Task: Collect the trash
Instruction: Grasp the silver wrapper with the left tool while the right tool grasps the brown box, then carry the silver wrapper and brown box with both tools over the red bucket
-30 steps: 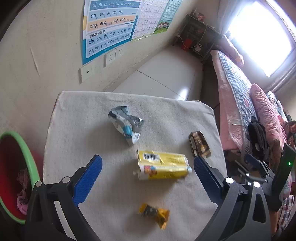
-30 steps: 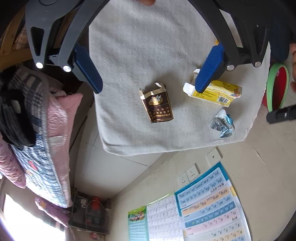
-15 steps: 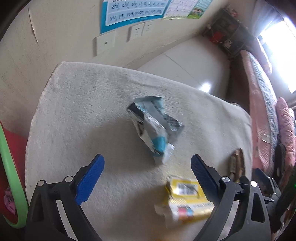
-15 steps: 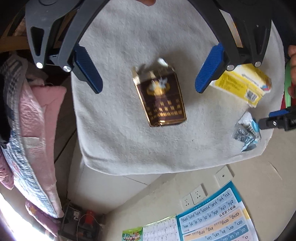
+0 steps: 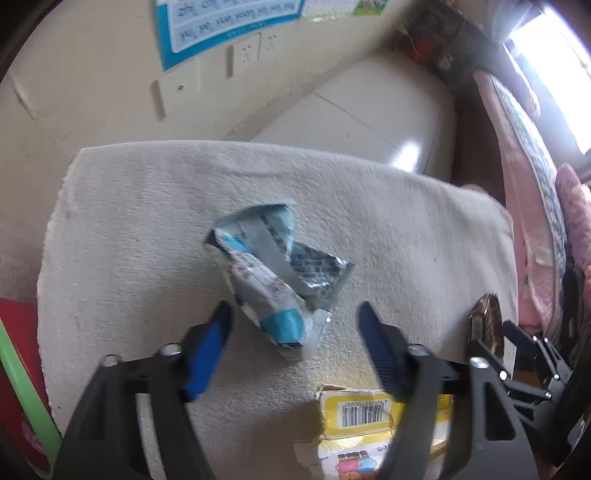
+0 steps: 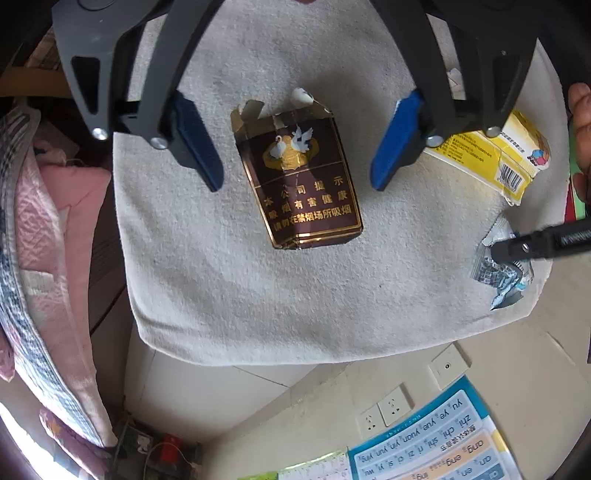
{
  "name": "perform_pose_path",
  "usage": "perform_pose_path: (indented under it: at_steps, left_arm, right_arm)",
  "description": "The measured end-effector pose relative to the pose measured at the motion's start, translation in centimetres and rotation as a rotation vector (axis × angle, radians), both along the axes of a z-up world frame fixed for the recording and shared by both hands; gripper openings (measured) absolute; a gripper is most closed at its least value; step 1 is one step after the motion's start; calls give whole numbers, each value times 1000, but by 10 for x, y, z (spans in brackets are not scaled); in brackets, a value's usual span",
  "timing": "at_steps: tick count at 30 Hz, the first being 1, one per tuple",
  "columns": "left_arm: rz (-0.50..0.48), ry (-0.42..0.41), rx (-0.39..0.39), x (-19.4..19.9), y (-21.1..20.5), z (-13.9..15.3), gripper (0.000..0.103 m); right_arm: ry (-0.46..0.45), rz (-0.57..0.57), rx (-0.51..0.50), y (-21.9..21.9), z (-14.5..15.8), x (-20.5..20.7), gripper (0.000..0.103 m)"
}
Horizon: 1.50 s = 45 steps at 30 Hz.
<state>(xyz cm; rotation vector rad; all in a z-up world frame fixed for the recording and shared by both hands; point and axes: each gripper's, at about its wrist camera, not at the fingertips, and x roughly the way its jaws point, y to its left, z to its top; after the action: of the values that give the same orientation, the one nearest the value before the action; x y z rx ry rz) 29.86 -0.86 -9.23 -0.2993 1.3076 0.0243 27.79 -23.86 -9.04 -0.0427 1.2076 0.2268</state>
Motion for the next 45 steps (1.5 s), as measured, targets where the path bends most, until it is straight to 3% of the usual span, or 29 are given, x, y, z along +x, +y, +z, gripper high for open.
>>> perform_pose_path:
  at_steps: [4, 8, 10, 14, 21, 29, 35, 45]
  left_arm:
    - [-8, 28, -19, -1, -3, 0, 49]
    - [-31, 46, -3, -5, -2, -2, 27]
    - [-32, 33, -18, -10, 0, 1, 26]
    - [-63, 15, -8, -16, -2, 7, 13]
    - [-93, -63, 56, -33, 7, 29, 10]
    - [-111, -116, 62, -61, 15, 49, 10]
    - [-128, -220, 55, -108, 16, 87, 10]
    - [-199, -283, 82, -168, 15, 117, 10]
  right_arm:
    - [25, 7, 9, -1, -5, -3, 55]
    - [18, 7, 8, -2, -6, -7, 53]
    - [17, -2, 13, -3, -5, -7, 53]
    - [8, -28, 29, -8, -3, -11, 52]
    - [-32, -39, 62, -15, 16, -25, 51]
    - [-74, -57, 101, -26, 41, -51, 51]
    - [-121, -35, 148, -27, 69, -80, 51]
    - [-160, -29, 161, -29, 93, -115, 51]
